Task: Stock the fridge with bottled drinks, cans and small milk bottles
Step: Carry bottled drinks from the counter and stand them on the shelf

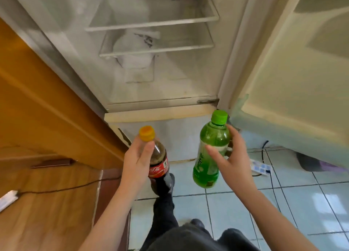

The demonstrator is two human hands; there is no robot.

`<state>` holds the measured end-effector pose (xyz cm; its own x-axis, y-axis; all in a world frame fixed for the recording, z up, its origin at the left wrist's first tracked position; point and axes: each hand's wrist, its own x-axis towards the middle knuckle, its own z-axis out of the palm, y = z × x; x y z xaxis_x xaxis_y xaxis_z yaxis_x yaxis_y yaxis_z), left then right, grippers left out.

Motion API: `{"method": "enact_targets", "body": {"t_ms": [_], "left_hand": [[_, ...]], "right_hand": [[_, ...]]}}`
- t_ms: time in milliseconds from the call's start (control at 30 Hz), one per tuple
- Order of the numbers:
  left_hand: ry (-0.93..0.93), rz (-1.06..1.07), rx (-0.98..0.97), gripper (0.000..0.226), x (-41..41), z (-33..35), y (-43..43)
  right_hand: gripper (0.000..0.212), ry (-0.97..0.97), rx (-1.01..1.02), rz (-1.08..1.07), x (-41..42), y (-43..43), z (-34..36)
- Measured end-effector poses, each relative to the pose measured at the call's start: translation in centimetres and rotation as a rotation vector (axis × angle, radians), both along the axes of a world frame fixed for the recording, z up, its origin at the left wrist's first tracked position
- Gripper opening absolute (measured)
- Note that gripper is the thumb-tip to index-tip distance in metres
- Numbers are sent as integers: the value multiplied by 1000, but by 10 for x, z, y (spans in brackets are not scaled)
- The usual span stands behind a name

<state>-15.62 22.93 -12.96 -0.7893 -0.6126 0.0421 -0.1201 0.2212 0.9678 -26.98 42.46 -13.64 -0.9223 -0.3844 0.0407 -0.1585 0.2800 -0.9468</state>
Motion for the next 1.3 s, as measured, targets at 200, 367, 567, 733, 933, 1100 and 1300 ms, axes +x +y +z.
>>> {"method": "enact_targets", "body": {"t_ms": [200,367,567,733,933,1100,1300], "left_hand": [[85,-75,27,76,-73,28,-71],[217,-227,-76,53,-143,80,-132],[393,-369,-46,25,-211,143,-179],[486,-297,-88,27,-253,193,-206],[581,-167,-127,25,-298,234,-224],[571,-86,-183,25,-343,239,-232],[533,-77,-229,16,-391,228,-227]], "right_hand": [[68,100,-44,-30,-62,-72,34],[66,234,-106,-57,-113,-130,82],[61,425,-206,-66,-167,-184,138],[54,534,-296,-105,-202,-210,176],[57,606,-319,-150,-240,-236,201],[62,613,-273,-193,-273,-258,204],[65,556,-189,-226,-307,-274,194]]}}
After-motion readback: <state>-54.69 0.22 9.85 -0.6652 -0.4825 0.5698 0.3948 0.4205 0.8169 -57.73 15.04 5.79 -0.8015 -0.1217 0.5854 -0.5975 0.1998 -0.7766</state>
